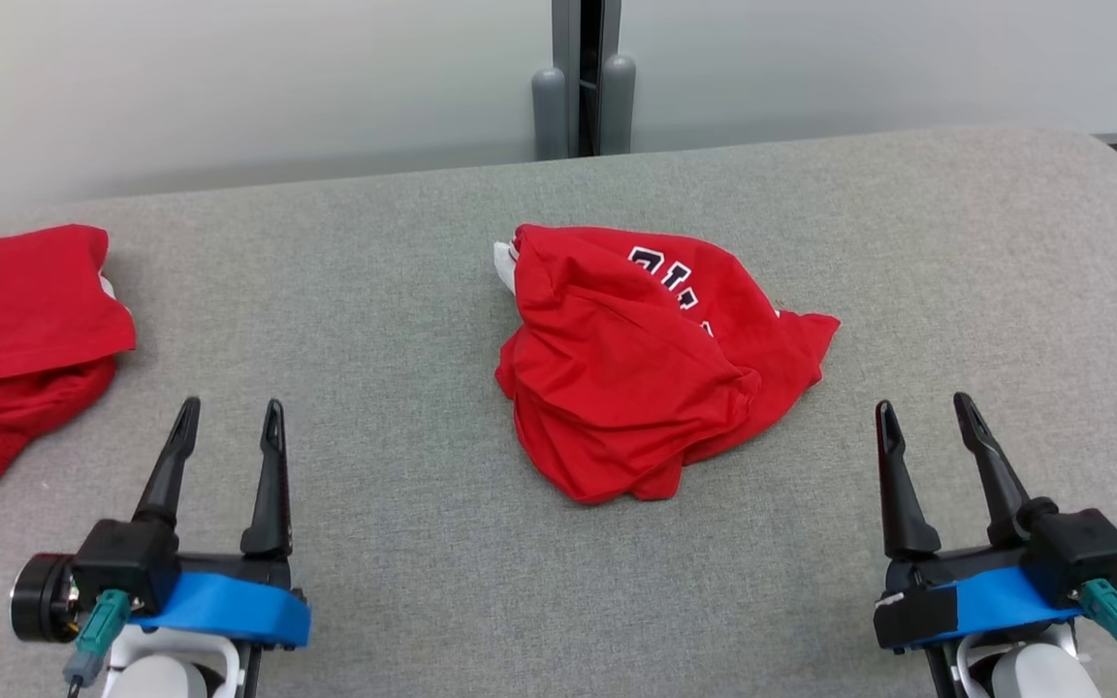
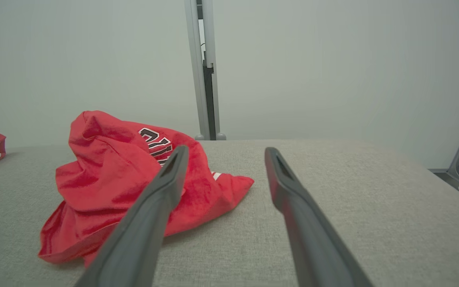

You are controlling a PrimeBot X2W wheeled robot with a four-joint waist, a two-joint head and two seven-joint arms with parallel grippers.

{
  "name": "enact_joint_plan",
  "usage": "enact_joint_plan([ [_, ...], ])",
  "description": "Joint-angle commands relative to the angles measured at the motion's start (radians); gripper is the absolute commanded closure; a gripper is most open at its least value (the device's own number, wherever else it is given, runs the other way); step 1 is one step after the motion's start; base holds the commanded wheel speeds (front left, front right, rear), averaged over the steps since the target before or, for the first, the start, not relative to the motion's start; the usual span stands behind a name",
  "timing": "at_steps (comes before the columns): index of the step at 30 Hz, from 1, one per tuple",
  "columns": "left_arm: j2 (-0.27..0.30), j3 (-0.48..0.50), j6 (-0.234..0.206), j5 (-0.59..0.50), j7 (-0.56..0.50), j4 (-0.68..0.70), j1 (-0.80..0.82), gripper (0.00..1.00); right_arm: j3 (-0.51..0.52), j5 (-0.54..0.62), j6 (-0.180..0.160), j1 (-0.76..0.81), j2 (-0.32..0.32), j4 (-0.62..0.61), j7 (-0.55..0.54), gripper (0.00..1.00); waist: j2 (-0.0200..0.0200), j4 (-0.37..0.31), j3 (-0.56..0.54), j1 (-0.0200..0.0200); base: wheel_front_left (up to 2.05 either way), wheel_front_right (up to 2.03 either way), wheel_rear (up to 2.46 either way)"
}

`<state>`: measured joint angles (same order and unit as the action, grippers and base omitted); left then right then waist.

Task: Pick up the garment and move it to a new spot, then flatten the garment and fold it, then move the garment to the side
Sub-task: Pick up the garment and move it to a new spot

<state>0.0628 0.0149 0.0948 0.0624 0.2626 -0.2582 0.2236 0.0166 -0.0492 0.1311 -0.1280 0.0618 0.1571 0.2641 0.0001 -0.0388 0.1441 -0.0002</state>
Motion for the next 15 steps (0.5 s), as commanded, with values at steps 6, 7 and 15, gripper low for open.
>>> enact_joint_plan([
  [6,-0.003,0.003,-0.005,0.012,0.003,0.007,-0.054,0.00,0.001,-0.005,-0.001,0.027,-0.005,0.023,0.000,0.00,-0.0001,0.011,-0.033,0.0002,0.00,0.00,0.00],
  [7,-0.004,0.003,-0.005,0.013,0.003,0.004,-0.058,0.00,-0.001,-0.005,-0.001,0.028,-0.006,0.028,0.000,0.00,-0.0001,0.012,-0.038,0.0002,0.00,0.00,0.00],
  [15,-0.007,0.004,-0.005,0.013,0.003,-0.006,-0.075,0.00,-0.009,-0.009,-0.001,0.033,-0.007,0.048,0.000,0.00,-0.0001,0.015,-0.060,0.0002,0.00,0.00,0.00],
])
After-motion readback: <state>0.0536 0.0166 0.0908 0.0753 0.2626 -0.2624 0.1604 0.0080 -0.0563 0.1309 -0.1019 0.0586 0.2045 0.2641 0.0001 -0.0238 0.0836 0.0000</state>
